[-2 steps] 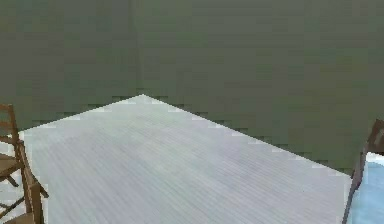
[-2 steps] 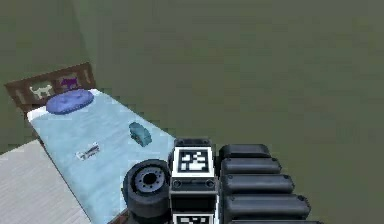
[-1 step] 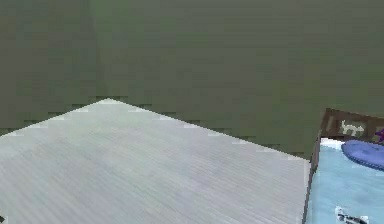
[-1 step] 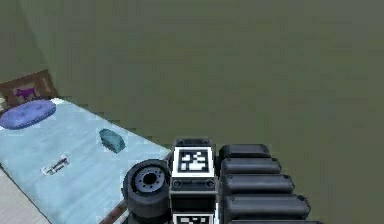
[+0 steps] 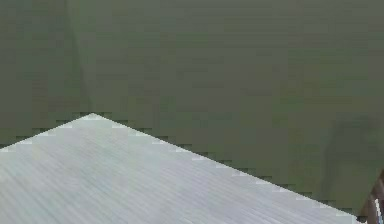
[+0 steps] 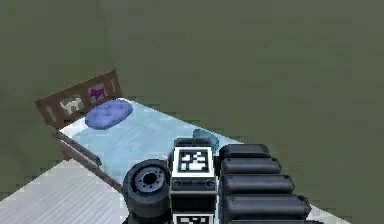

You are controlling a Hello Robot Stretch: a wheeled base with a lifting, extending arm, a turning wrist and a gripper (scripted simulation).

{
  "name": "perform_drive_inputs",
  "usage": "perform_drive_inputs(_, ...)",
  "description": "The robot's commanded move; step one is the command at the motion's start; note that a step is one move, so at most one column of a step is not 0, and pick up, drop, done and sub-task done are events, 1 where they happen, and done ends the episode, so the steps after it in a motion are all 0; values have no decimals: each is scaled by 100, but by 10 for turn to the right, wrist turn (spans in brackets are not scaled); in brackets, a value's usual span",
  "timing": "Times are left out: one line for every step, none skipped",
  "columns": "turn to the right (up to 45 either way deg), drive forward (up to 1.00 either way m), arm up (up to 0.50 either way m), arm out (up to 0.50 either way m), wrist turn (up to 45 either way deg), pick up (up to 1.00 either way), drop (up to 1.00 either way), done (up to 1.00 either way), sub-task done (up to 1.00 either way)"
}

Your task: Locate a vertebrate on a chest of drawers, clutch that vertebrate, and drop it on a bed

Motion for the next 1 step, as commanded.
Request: perform_drive_inputs(300, 0, 0, 0, 0, 0, 0, 0, 0)
